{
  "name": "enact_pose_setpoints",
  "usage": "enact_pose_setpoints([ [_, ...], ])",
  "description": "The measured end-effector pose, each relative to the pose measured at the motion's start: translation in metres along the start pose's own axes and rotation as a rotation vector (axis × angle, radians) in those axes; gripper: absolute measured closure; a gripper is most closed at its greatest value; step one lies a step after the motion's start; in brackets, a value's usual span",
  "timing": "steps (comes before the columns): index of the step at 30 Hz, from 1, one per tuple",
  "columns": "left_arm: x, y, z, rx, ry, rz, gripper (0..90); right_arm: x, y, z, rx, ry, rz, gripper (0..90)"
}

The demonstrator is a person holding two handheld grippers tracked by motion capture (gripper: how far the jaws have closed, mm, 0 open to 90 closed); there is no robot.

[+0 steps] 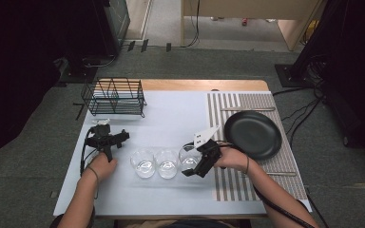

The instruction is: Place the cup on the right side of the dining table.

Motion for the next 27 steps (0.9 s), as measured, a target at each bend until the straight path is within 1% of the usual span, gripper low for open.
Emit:
enact_pose_setpoints([
  [3,0.0,0.0,0.0,0.0,0.0,0.0,0.0,0.0,0.0011,0.0003,-0.001,-0.003,0.001,0.1],
  [6,0.0,0.0,0.0,0.0,0.0,0.0,0.0,-0.0002,0.002,0.0003,0.009,-0.007,0.0,0.0],
  [9,0.0,0.0,0.0,0.0,0.0,0.0,0.0,-0.0002,0.0025,0.0008,0.008,0.002,-0.003,0.0],
  [13,0.0,0.0,0.0,0.0,0.0,0.0,0.0,0.0003,0.0022,0.0019,-0.01,0.017,-0.008,1.0],
  [14,0.0,0.0,0.0,0.0,0.0,0.0,0.0,0.0003,0.0021,0.0021,-0.01,0.015,-0.009,1.0],
  [15,0.0,0.0,0.0,0.0,0.0,0.0,0.0,0.0009,0.0021,0.0015,-0.014,0.024,-0.007,1.0],
  [18,0.0,0.0,0.0,0.0,0.0,0.0,0.0,0.001,0.0025,0.001,-0.011,0.028,-0.004,1.0],
  [20,0.0,0.0,0.0,0.0,0.0,0.0,0.0,0.0002,0.0029,-0.0008,-0.01,0.039,-0.009,3.9],
  [22,0.0,0.0,0.0,0.0,0.0,0.0,0.0,-0.0006,0.003,-0.0018,-0.004,0.04,-0.019,7.9],
  [27,0.0,0.0,0.0,0.0,0.0,0.0,0.0,-0.0014,0.0039,-0.0024,-0.009,0.037,-0.025,8.5],
])
Point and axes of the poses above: each handheld gripper's, and its own axes: x roughly forward along the jaws, y roughly out of its underside, z roughly to its left, the point moved 2 cm from there along x, roughly forward along the jaws, and after that the axes turned 12 degrees about z, right-handed, at the moved point
